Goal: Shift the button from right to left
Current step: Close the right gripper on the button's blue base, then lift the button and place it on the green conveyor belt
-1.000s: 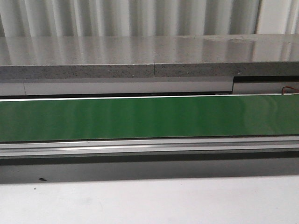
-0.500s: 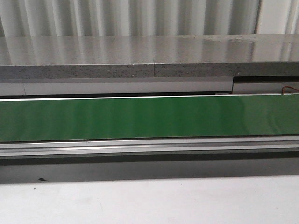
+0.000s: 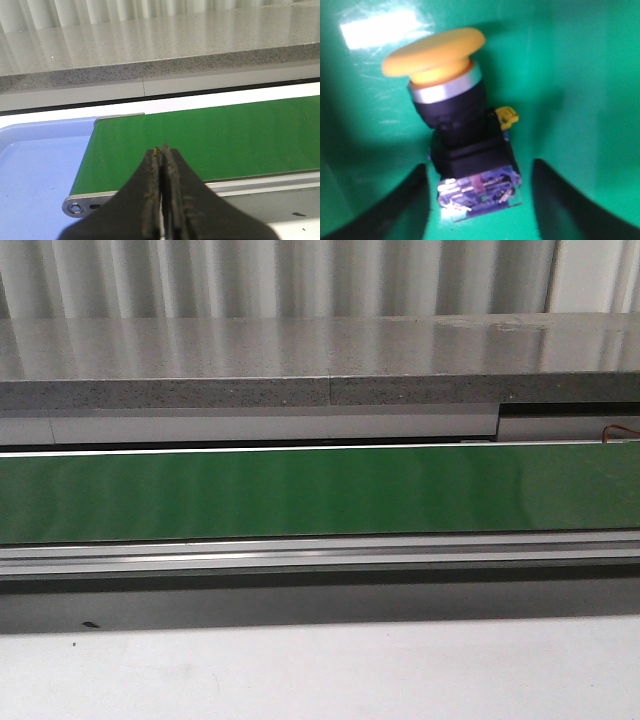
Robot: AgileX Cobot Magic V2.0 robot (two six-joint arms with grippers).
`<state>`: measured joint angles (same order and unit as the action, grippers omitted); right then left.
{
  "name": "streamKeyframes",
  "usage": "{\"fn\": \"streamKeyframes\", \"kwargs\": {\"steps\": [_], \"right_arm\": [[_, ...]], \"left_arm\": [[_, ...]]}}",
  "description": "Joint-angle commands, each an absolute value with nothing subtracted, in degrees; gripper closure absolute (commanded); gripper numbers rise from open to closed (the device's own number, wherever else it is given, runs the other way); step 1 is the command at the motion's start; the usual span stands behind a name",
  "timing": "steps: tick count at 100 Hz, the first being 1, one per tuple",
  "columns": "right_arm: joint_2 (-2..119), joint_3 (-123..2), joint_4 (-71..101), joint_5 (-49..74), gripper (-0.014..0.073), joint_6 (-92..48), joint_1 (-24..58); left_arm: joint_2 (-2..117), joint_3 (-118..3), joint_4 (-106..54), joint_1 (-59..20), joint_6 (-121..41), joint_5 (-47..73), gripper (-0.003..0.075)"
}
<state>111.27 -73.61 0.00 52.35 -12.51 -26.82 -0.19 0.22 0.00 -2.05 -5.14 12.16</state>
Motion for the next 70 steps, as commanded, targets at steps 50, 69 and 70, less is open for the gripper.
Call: {"fn": "streamKeyframes", "kwargs": {"steps": [50,69,70], "right_arm": [[97.4,-76.0,3.4,52.8,0.0494,-12.9,-25.6],[91.0,-76.0,4.4,54.9,0.0494,-9.9,-20.5],[90.9,-76.0,4.4,55.1,0.0494,-9.8,-20.3]], "left_arm": [[-2.1,2.4,-0.6,-2.1,-4.5,7.8,0.0741],[-2.1,2.4,-0.6,-2.1,-4.5,7.8,0.0741],[-2.1,2.4,-0.6,-2.1,-4.5,7.8,0.0741]]}}
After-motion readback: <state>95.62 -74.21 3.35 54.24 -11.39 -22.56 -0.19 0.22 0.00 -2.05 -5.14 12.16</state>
